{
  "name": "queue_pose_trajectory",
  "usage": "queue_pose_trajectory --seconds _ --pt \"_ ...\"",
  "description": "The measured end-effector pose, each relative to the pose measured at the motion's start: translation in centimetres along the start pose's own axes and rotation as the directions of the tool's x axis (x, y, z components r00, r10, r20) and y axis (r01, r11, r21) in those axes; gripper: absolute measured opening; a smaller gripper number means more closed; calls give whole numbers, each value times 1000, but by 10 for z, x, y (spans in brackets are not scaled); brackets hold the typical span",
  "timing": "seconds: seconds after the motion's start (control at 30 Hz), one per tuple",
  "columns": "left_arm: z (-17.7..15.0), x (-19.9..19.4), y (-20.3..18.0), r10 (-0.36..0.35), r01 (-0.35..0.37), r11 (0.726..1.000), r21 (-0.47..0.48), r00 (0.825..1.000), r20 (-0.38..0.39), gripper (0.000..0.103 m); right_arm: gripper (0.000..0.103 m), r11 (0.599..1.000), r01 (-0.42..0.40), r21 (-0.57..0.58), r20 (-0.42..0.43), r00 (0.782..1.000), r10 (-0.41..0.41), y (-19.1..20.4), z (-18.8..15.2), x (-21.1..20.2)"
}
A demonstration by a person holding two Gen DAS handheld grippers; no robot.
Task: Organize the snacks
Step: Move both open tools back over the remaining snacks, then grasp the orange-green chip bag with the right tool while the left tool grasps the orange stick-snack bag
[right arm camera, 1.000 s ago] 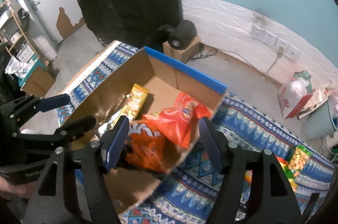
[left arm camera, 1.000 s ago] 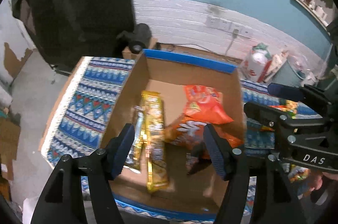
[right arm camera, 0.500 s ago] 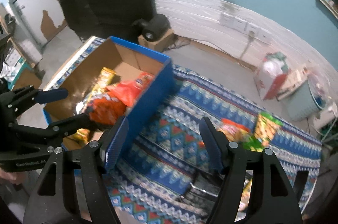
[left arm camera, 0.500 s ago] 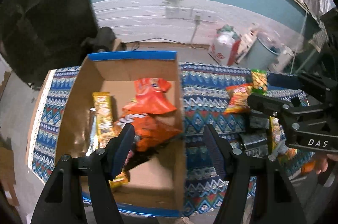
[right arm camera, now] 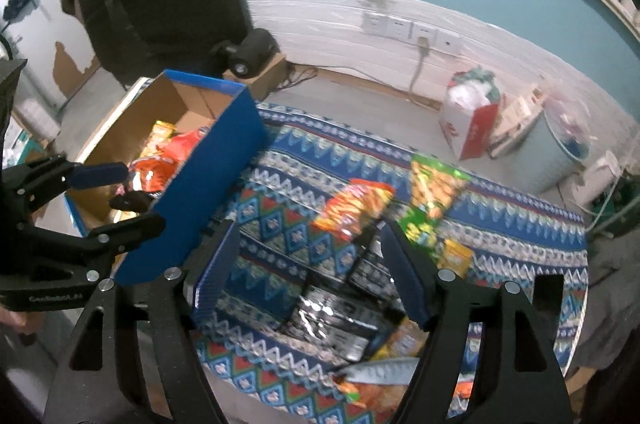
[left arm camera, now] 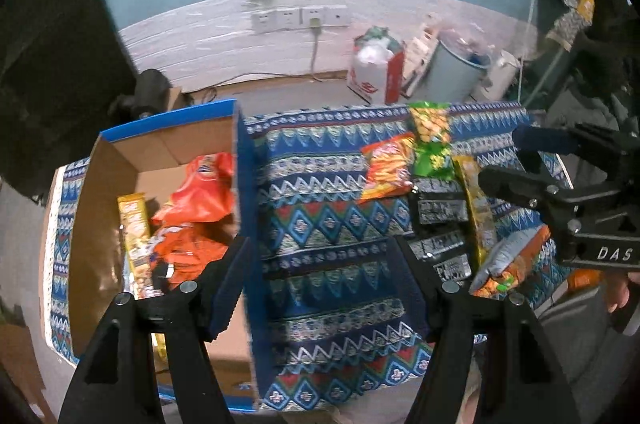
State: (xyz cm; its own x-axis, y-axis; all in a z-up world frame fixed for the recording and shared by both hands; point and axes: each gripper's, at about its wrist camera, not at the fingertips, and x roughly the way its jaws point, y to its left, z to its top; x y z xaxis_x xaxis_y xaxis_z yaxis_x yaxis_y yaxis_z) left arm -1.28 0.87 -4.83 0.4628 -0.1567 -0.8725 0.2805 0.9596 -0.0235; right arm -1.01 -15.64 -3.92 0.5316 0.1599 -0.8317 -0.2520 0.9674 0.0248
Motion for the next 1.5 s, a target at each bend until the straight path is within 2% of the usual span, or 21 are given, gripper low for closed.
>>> queue_pose_trajectory --seconds 0.2,0.57,0.77,1.13,1.37,1.5 --pt "-5 13 -27 -15 18 998 57 999 -43 70 74 998 13 54 -35 999 -11 -29 -26 -4" --pt "-20 33 -77 -60 80 983 165 990 -124 70 77 998 62 11 -134 989 -60 -72 -84 -2" --pt "-29 48 -96 -27 63 970 235 988 -153 71 80 992 60 -110 -205 975 -82 -75 -111 7" --pt "-42 79 -79 0 45 981 190 973 -232 71 81 945 23 -326 -281 952 -120 -60 -143 21" --pt "-38 80 -73 -9 49 984 169 973 -229 71 81 880 21 -475 -310 932 -189 -40 -151 47" --pt "-36 83 -73 -13 52 986 161 973 -231 71 81 872 26 -488 -321 924 -207 -41 -144 66"
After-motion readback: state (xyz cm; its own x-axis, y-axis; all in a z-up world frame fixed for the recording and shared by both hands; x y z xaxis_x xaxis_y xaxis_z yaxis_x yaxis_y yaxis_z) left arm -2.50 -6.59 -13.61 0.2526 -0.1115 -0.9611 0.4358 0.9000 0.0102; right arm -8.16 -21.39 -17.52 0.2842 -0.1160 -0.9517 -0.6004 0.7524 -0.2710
